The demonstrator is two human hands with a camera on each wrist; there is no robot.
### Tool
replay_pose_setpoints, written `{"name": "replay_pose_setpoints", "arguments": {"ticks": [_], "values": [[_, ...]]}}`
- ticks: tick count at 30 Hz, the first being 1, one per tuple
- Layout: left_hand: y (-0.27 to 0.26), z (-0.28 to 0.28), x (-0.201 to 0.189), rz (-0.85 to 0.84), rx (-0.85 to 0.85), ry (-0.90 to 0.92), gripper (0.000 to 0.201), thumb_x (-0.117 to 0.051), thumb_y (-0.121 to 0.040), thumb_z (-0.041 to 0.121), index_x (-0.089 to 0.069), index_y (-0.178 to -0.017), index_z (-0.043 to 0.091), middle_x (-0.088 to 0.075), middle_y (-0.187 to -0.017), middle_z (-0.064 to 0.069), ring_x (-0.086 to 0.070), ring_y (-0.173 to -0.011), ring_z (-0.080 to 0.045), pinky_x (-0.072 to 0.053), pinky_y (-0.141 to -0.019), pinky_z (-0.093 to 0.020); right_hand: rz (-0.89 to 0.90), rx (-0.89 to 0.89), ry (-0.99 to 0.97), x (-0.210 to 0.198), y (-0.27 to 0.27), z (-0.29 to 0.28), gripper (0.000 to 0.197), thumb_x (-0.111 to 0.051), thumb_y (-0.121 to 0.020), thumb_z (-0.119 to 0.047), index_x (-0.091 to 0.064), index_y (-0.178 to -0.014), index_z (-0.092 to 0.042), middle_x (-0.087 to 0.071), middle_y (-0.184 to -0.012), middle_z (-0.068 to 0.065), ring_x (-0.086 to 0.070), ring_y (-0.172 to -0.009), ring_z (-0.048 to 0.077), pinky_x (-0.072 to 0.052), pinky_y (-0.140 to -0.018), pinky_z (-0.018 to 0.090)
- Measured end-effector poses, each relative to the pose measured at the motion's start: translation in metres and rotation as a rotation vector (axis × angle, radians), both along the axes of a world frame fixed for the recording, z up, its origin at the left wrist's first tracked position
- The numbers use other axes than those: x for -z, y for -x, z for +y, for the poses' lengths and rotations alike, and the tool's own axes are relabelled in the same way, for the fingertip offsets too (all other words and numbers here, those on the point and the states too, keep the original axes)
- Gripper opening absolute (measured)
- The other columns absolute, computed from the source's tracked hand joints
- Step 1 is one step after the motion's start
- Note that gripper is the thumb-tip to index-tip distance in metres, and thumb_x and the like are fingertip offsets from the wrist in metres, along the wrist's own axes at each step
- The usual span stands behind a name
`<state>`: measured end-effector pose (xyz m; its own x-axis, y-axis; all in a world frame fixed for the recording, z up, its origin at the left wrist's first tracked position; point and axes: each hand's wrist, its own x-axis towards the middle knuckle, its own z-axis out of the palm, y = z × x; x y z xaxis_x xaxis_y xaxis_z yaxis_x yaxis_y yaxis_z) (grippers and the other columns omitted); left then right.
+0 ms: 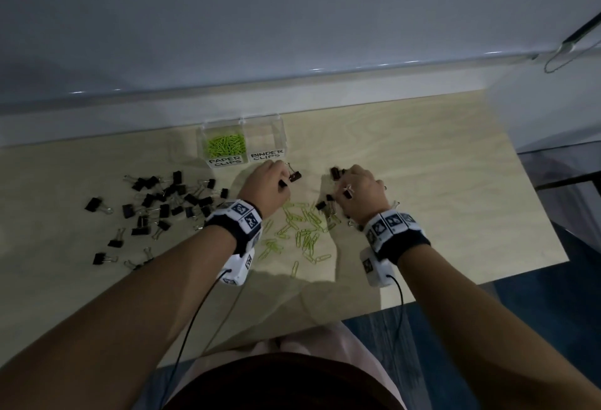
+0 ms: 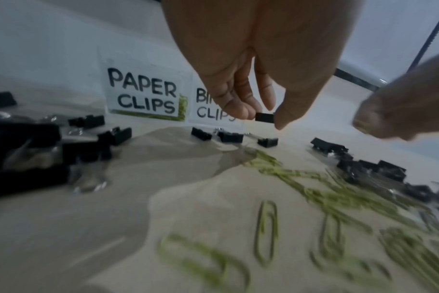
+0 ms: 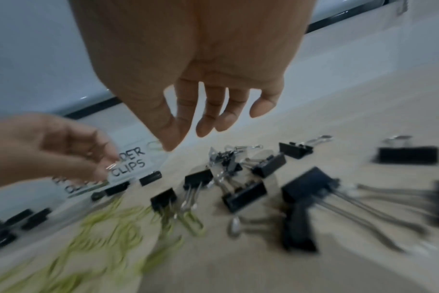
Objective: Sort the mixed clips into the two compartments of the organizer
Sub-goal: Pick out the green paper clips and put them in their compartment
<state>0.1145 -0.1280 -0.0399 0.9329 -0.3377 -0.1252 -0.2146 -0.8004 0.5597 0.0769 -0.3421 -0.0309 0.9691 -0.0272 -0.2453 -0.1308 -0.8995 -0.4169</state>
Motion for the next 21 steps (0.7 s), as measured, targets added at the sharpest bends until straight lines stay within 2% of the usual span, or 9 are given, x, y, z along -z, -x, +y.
{"name": "replay_pose_setpoints", "arguments": {"ticks": [3, 5, 8, 11, 15, 18, 21], "values": [[-0.016, -0.011, -0.006, -0.036, 0.026, 0.019, 0.026, -0.062, -0.084, 0.017, -0.056, -0.109, 0.009, -0.055, -0.112, -0.008, -0.055, -0.101, -0.023, -0.048, -0.086, -0.035, 0.072, -0.08, -0.031, 0.002, 0.024, -0.002, 0.003, -0.065, -0.076, -0.024, -0.066, -0.077, -0.022, -0.057, -0.096, -0.001, -0.053, -0.095, 0.023, -0.04, -0.084, 0.04], [-0.015, -0.025, -0.009, -0.024, 0.104, -0.017, 0.028, -0.061, -0.085, 0.016, -0.056, -0.112, 0.011, -0.052, -0.116, -0.007, -0.05, -0.107, -0.023, -0.045, -0.091, -0.036, 0.057, -0.03, -0.009, 0.007, 0.028, -0.006, 0.004, -0.065, -0.077, -0.02, -0.067, -0.08, -0.021, -0.059, -0.096, -0.001, -0.055, -0.094, 0.023, -0.043, -0.086, 0.043], [0.002, -0.045, -0.009, 0.062, 0.353, -0.055, 0.025, -0.056, -0.087, 0.008, -0.061, -0.112, 0.011, -0.053, -0.115, -0.005, -0.05, -0.106, -0.022, -0.044, -0.092, -0.035, 0.002, 0.039, 0.041, 0.01, 0.021, -0.009, 0.016, -0.06, -0.079, -0.015, -0.068, -0.092, -0.02, -0.06, -0.097, 0.002, -0.056, -0.095, 0.026, -0.042, -0.086, 0.042], [0.014, -0.055, -0.003, 0.066, 0.523, -0.156, 0.032, -0.051, -0.088, 0.004, -0.062, -0.116, 0.014, -0.052, -0.128, -0.002, -0.051, -0.109, -0.024, -0.045, -0.092, -0.035, -0.002, -0.07, 0.1, 0.008, 0.011, -0.004, 0.033, -0.062, -0.08, -0.015, -0.064, -0.108, -0.032, -0.057, -0.105, 0.0, -0.051, -0.1, 0.023, -0.037, -0.09, 0.043], [0.015, -0.056, 0.001, 0.009, 0.562, -0.209, 0.026, -0.051, -0.09, 0.009, -0.062, -0.113, 0.015, -0.054, -0.127, 0.0, -0.052, -0.108, -0.026, -0.044, -0.089, -0.035, 0.048, -0.208, 0.184, 0.006, 0.002, 0.0, 0.033, -0.066, -0.079, -0.028, -0.062, -0.109, -0.04, -0.052, -0.108, -0.002, -0.046, -0.102, 0.023, -0.036, -0.088, 0.043], [0.015, -0.051, 0.0, 0.004, 0.55, -0.151, 0.026, -0.054, -0.089, 0.015, -0.058, -0.115, 0.014, -0.053, -0.124, -0.001, -0.05, -0.109, -0.022, -0.043, -0.09, -0.033, 0.031, -0.264, 0.23, 0.004, 0.001, -0.004, 0.027, -0.064, -0.081, -0.028, -0.061, -0.107, -0.035, -0.052, -0.107, 0.001, -0.047, -0.102, 0.026, -0.037, -0.087, 0.043], [0.012, -0.035, -0.002, 0.014, 0.421, -0.023, 0.024, -0.057, -0.088, 0.023, -0.058, -0.11, 0.015, -0.055, -0.111, -0.002, -0.052, -0.098, -0.017, -0.047, -0.088, -0.032, 0.018, -0.251, 0.242, 0.002, 0.005, -0.011, 0.031, -0.058, -0.085, -0.028, -0.055, -0.116, -0.03, -0.051, -0.112, 0.003, -0.047, -0.103, 0.028, -0.036, -0.088, 0.044]]}}
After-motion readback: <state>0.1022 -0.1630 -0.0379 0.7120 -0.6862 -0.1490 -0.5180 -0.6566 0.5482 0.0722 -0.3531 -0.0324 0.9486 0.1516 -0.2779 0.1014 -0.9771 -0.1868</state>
